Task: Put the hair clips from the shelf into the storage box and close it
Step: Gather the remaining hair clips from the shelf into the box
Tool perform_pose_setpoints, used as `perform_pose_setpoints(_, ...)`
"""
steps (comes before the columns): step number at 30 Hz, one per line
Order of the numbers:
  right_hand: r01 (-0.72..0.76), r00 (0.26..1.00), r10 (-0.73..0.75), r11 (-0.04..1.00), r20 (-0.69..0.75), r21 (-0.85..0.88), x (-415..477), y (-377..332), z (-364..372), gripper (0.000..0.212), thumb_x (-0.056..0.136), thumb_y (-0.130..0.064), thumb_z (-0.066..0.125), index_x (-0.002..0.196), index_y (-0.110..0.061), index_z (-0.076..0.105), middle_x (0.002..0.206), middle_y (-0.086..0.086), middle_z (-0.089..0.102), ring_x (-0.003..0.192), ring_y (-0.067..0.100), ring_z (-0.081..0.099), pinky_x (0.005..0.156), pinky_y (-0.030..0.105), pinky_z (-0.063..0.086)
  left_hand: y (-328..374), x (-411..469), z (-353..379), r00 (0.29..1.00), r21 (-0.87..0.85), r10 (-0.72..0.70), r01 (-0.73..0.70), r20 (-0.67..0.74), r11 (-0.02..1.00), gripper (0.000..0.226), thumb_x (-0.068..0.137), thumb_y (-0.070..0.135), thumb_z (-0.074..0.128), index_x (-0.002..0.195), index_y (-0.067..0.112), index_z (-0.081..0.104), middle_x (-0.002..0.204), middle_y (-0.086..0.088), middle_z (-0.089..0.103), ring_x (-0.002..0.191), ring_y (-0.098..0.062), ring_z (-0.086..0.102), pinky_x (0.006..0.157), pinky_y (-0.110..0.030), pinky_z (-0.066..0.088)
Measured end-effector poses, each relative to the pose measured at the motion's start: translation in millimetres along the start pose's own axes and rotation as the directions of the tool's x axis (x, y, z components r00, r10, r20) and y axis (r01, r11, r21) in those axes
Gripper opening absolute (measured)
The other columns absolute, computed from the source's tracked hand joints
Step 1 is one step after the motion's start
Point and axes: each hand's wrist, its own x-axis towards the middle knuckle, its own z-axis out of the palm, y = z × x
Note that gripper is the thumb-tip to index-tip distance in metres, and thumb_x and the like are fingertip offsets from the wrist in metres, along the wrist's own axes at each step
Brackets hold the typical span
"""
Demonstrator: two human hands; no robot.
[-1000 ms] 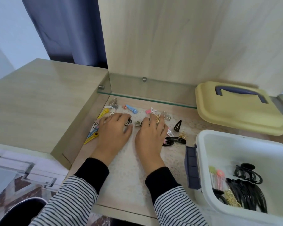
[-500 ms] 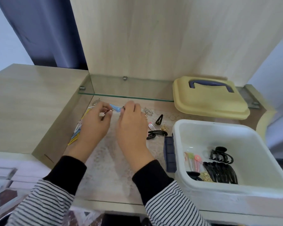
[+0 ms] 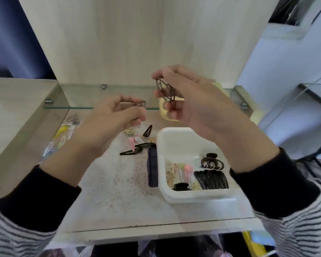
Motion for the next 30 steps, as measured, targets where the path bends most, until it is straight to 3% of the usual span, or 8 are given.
perform_pose_setpoints(3,-0.046,0.997,0.055,0.99,0.061,-0.13,-8,0,-42,0.017,0.089,-0.015,0.062,0.106,-0.016,0.065,0.086,0.007,0.062,0.061,0.014,0.049,0.057,0.024,0.041,2,-8,31,0.997,0.103,0.001,-0.009,0.082,0.995,0.015,0.086,0.0,0.064,0.092,0.013,0.065,0.091,-0.009,0.063,0.08,-0.018,0.071,0.074,-0.018,0.056)
perform_pose_setpoints(6,-0.03,0.98,0.109,0.91,0.167,-0.413,-16,7,-75,0.019,0.093,-0.014,0.056,0.109,-0.019,0.065,0.089,0.005,0.071,0.066,0.013,0.059,0.061,0.024,0.048,0,-10,57,0.984,0.29,0.0,-0.054,0.181,0.955,0.01,0.087,0.009,0.066,0.093,0.016,0.067,0.096,-0.008,0.066,0.078,-0.016,0.073,0.075,-0.02,0.058)
perform_pose_setpoints(9,-0.038,0.953,0.217,0.777,0.211,-0.628,-19,21,-95,0.013,0.095,-0.019,0.055,0.107,-0.017,0.058,0.089,-0.001,0.074,0.072,0.01,0.065,0.061,0.024,0.048,-11,-5,75,0.955,0.614,0.049,-0.226,0.292,0.756,0.007,0.086,0.025,0.068,0.091,0.03,0.067,0.094,0.01,0.066,0.079,-0.006,0.069,0.071,-0.015,0.051)
perform_pose_setpoints(12,-0.052,0.922,0.337,0.601,0.194,-0.798,-18,39,-109,0.011,0.092,-0.025,0.058,0.1,-0.018,0.056,0.09,-0.008,0.074,0.077,0.007,0.065,0.065,0.022,0.045,-24,2,91,0.911,0.759,0.032,-0.361,0.411,0.542,0.009,0.089,0.025,0.064,0.094,0.032,0.066,0.094,0.014,0.064,0.085,-0.008,0.065,0.076,-0.027,0.053)
perform_pose_setpoints(16,0.085,0.903,0.368,0.354,0.222,-0.932,-16,59,-117,0.011,0.086,-0.036,0.063,0.095,-0.03,0.062,0.098,-0.01,0.064,0.086,0.007,0.059,0.081,0.027,0.049,-40,14,104,0.868,0.844,-0.053,-0.464,0.494,0.27,0.018,0.092,0.025,0.059,0.109,0.027,0.062,0.105,0.005,0.066,0.097,-0.014,0.061,0.086,-0.035,0.051)
perform_pose_setpoints(21,0.103,0.9,0.379,0.299,0.217,-0.949,-13,76,-111,0.02,0.085,-0.022,0.062,0.103,-0.029,0.068,0.087,-0.015,0.056,0.083,0.008,0.054,0.074,0.02,0.045,-56,26,112,0.86,0.87,-0.135,-0.492,0.492,0.034,0.016,0.092,0.018,0.056,0.103,0.024,0.066,0.1,0.0,0.067,0.091,-0.02,0.062,0.077,-0.035,0.052)
perform_pose_setpoints(25,0.113,0.917,0.356,0.201,0.18,-0.973,-5,92,-106,0.025,0.086,-0.015,0.059,0.108,-0.021,0.068,0.1,-0.003,0.065,0.091,0.016,0.06,0.076,0.025,0.048,-60,27,118,0.855,0.854,-0.166,-0.51,0.49,-0.101,0.013,0.091,0.016,0.056,0.089,0.022,0.067,0.083,0.002,0.063,0.079,-0.022,0.063,0.064,-0.033,0.05)
perform_pose_setpoints(30,0.125,0.948,0.274,0.144,0.161,-0.982,-5,104,-100,0.026,0.085,-0.026,0.065,0.108,-0.014,0.066,0.103,0.003,0.067,0.094,0.019,0.061,0.069,0.022,0.041,-70,28,121,0.851,0.805,-0.22,-0.523,0.476,-0.279,0.013,0.091,0.013,0.052,0.083,0.022,0.058,0.068,0.006,0.046,0.072,-0.021,0.058,0.059,-0.033,0.048)
